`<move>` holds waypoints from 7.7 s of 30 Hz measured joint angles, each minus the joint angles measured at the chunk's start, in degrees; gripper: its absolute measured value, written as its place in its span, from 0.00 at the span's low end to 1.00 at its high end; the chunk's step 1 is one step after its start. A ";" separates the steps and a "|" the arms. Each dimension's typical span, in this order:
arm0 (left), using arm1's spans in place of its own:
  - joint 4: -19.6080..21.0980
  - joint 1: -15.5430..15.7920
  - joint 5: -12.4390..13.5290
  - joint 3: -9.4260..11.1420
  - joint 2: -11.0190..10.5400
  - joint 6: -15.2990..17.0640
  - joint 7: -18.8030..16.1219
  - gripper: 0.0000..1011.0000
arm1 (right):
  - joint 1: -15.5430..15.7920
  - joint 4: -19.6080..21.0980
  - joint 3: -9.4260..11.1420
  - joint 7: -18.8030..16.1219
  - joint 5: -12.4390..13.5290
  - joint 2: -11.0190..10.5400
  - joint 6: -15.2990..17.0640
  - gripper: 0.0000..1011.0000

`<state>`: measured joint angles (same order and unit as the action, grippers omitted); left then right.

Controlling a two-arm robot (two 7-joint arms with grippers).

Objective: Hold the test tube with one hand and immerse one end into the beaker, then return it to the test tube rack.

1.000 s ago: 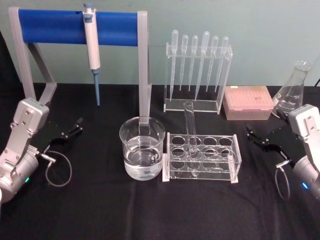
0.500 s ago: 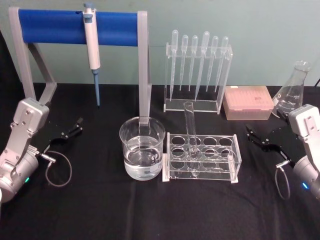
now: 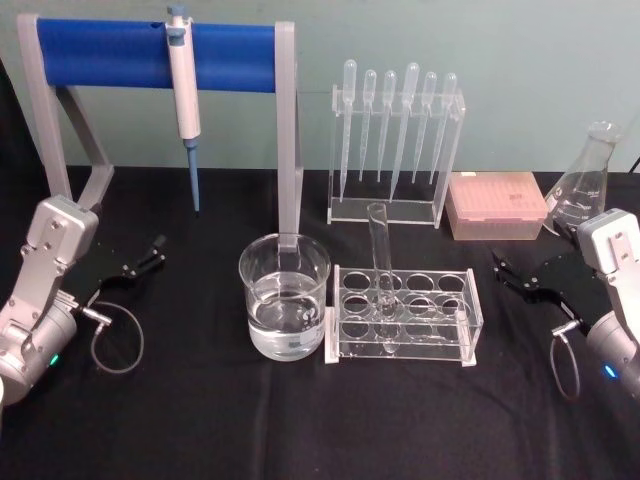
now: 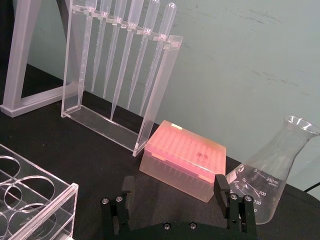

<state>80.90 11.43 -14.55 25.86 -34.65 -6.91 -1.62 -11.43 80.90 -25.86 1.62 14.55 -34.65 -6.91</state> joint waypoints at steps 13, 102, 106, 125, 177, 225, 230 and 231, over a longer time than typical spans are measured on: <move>0.00 0.00 0.00 0.00 0.00 0.00 0.00 0.99 | 6.67 8.94 3.52 1.78 -1.09 -3.84 2.05 0.99; 0.00 0.00 0.00 0.00 0.00 0.00 0.00 0.99 | 5.57 24.14 9.45 -20.29 9.31 10.45 13.63 0.22; 0.00 0.00 0.00 0.00 0.00 0.00 0.00 0.99 | 5.66 25.20 9.66 -19.96 9.77 10.33 13.99 0.22; 0.00 0.00 0.00 0.00 0.00 0.00 0.00 0.99 | 5.62 25.36 9.49 -19.62 10.13 10.27 14.35 0.22; 0.00 0.00 0.00 0.00 0.00 0.00 0.00 0.99 | 5.61 25.32 9.49 -19.66 10.04 10.26 14.26 0.22; 0.00 0.00 0.00 0.00 0.00 0.00 0.00 0.99 | 5.61 25.32 9.49 -19.66 10.04 10.26 14.26 0.22; 0.00 0.00 0.00 0.00 0.00 0.00 0.00 0.99 | 5.61 25.32 9.50 -19.67 10.04 10.26 14.26 0.22; 0.00 0.00 0.00 0.00 0.00 0.00 0.00 0.99 | 5.62 25.32 9.49 -19.66 10.04 10.26 14.26 0.22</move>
<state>80.90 11.43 -14.55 25.86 -34.65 -6.91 -1.62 -5.82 106.22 -16.37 -18.04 24.59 -24.39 7.35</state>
